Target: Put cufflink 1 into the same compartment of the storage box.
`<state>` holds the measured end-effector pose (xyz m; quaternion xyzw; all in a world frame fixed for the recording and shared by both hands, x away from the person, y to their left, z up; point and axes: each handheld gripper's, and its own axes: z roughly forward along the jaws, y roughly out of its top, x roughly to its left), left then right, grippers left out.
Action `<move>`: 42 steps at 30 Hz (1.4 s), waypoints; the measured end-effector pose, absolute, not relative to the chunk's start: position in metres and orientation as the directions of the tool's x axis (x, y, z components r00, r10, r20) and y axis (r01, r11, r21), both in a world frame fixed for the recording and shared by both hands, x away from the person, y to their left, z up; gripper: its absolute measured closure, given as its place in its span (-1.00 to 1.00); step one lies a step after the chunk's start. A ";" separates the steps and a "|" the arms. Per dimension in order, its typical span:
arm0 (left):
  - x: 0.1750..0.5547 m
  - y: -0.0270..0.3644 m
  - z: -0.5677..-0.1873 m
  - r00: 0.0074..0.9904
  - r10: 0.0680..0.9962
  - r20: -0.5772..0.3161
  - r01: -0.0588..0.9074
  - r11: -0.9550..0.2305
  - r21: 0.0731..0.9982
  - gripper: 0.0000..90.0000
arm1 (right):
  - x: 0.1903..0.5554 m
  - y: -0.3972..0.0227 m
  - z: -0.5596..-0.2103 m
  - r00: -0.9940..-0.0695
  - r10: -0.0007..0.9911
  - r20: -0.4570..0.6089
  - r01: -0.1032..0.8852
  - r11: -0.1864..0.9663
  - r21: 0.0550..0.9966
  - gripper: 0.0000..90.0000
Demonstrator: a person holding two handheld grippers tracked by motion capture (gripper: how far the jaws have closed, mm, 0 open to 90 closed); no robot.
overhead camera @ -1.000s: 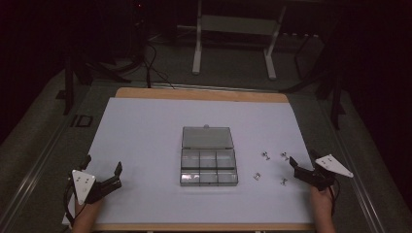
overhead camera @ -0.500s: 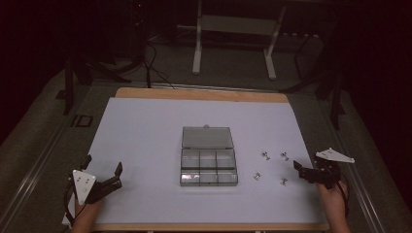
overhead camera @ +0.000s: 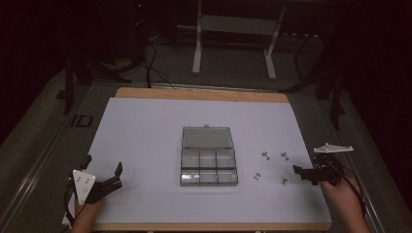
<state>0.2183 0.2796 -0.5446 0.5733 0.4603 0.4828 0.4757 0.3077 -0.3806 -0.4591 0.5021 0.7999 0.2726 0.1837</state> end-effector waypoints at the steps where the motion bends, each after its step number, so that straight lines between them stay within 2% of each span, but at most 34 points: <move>1: 0.218 0.280 -0.545 0.110 0.987 0.117 0.069 -0.125 0.990 -0.95 | 0.308 -0.379 -0.456 -0.447 0.894 -0.013 0.721 0.369 0.586 -0.69; 4: 0.218 0.279 -0.545 0.110 0.987 0.117 0.069 -0.125 0.990 -0.95 | 0.308 -0.377 -0.453 -0.459 0.888 -0.011 0.743 0.391 0.543 -0.69; 5: 0.218 0.280 -0.545 0.110 0.987 0.117 0.068 -0.125 0.990 -0.95 | 0.310 -0.375 -0.451 -0.462 0.886 0.027 0.788 0.397 0.471 -0.69; 8: 0.218 0.280 -0.545 0.110 0.987 0.115 0.068 -0.123 0.990 -0.95 | 0.311 -0.373 -0.451 -0.474 0.880 0.030 0.806 0.420 0.417 -0.69; 9: 0.218 0.280 -0.545 0.110 0.987 0.115 0.068 -0.123 0.990 -0.95 | 0.312 -0.372 -0.451 -0.486 0.873 0.037 0.824 0.444 0.351 -0.69; 10: 0.218 0.280 -0.545 0.111 0.987 0.115 0.068 -0.123 0.990 -0.95 | 0.312 -0.372 -0.451 -0.486 0.873 0.037 0.824 0.444 0.351 -0.69; 13: 0.218 0.280 -0.545 0.111 0.987 0.117 0.069 -0.125 0.990 -0.95 | 0.315 -0.371 -0.452 -0.526 0.848 0.060 0.832 0.500 0.240 -0.69; 14: 0.218 0.280 -0.545 0.111 0.987 0.117 0.069 -0.125 0.990 -0.95 | 0.315 -0.371 -0.452 -0.526 0.848 0.060 0.832 0.500 0.240 -0.69; 15: 0.218 0.280 -0.545 0.111 0.987 0.117 0.069 -0.125 0.990 -0.95 | 0.317 -0.370 -0.453 -0.561 0.826 0.056 0.819 0.544 0.181 -0.69; 16: 0.218 0.280 -0.545 0.111 0.987 0.117 0.069 -0.125 0.990 -0.95 | 0.317 -0.370 -0.453 -0.561 0.826 0.056 0.819 0.544 0.181 -0.69; 17: 0.218 0.280 -0.545 0.111 0.987 0.117 0.069 -0.125 0.990 -0.95 | 0.317 -0.369 -0.455 -0.604 0.795 0.058 0.795 0.596 0.113 -0.69; 19: 0.218 0.280 -0.545 0.111 0.987 0.116 0.068 -0.124 0.990 -0.95 | 0.317 -0.368 -0.456 -0.626 0.777 0.062 0.779 0.620 0.095 -0.69; 21: 0.218 0.280 -0.545 0.111 0.987 0.117 0.069 -0.125 0.990 -0.95 | 0.315 -0.364 -0.462 -0.721 0.687 0.090 0.691 0.723 0.024 -0.67; 23: 0.218 0.280 -0.545 0.112 0.987 0.117 0.069 -0.125 0.990 -0.95 | 0.315 -0.363 -0.464 -0.747 0.657 0.100 0.661 0.751 0.000 -0.65; 24: 0.218 0.280 -0.545 0.112 0.987 0.117 0.069 -0.125 0.990 -0.95 | 0.313 -0.360 -0.466 -0.779 0.618 0.106 0.618 0.785 -0.028 -0.65; 25: 0.218 0.280 -0.545 0.112 0.987 0.117 0.068 -0.125 0.990 -0.95 | 0.310 -0.357 -0.469 -0.838 0.535 0.103 0.532 0.845 -0.058 -0.65; 26: 0.218 0.280 -0.545 0.112 0.987 0.117 0.068 -0.125 0.990 -0.95 | 0.310 -0.357 -0.469 -0.838 0.535 0.103 0.532 0.845 -0.058 -0.65; 31: 0.218 0.280 -0.545 0.113 0.987 0.116 0.069 -0.125 0.990 -0.95 | 0.302 -0.344 -0.471 -0.910 0.393 0.130 0.378 0.918 -0.122 -0.62; 39: 0.218 0.280 -0.545 0.114 0.987 0.117 0.068 -0.125 0.990 -0.95 | 0.293 -0.325 -0.464 -0.954 0.256 0.153 0.244 0.965 -0.092 -0.62; 42: 0.218 0.280 -0.545 0.115 0.986 0.117 0.067 -0.125 0.990 -0.95 | 0.291 -0.319 -0.462 -0.958 0.233 0.166 0.221 0.971 -0.086 -0.62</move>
